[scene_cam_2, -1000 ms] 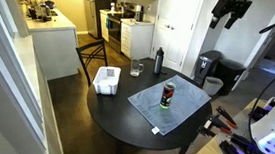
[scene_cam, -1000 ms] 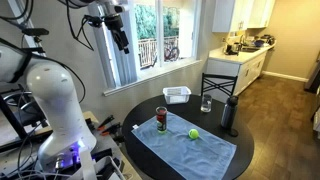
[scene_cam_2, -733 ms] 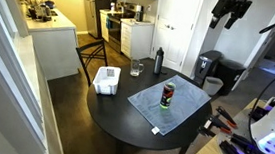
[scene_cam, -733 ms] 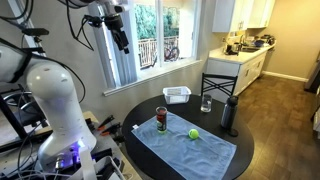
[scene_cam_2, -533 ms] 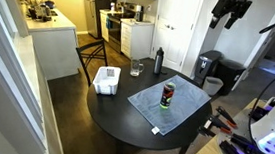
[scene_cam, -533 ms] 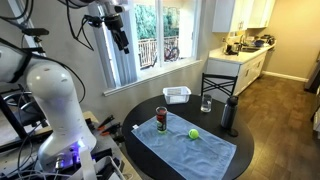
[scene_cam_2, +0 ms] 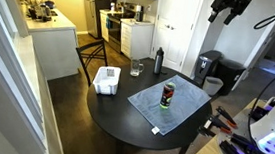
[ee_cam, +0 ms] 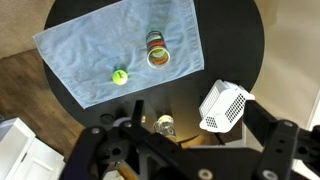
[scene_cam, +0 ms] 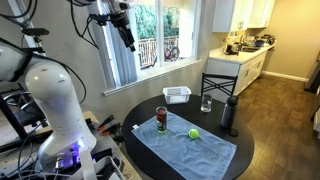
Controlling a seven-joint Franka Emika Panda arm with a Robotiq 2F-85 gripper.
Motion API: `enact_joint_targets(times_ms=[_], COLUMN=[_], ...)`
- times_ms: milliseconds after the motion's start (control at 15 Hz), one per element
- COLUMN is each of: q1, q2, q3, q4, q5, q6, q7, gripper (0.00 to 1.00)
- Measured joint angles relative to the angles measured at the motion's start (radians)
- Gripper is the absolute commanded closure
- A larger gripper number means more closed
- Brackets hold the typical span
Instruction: Shift the tennis ball to the canister
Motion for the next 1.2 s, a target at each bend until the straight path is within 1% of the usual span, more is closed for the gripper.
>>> enact_joint_targets(times_ms=[200,467,667,933,1200], q1=[-0.049,-0.098,-0.118,-0.139,-0.180], q2=[0.057,0.184,0.281,0.373,0.464], q3=[-0.058,-0.120,-0.146,-0.164,-0.185], q4=[0.031,0.070,0.091,0.105,0.104], q5=[0.013,0.065,0.088,0.091,0.091], q6=[0.065,0.175,0.256,0.355,0.490], q7=[0.008,0.052,0.076,0.095,0.098], gripper=[0.00,0.00,0.00,0.00,0.00])
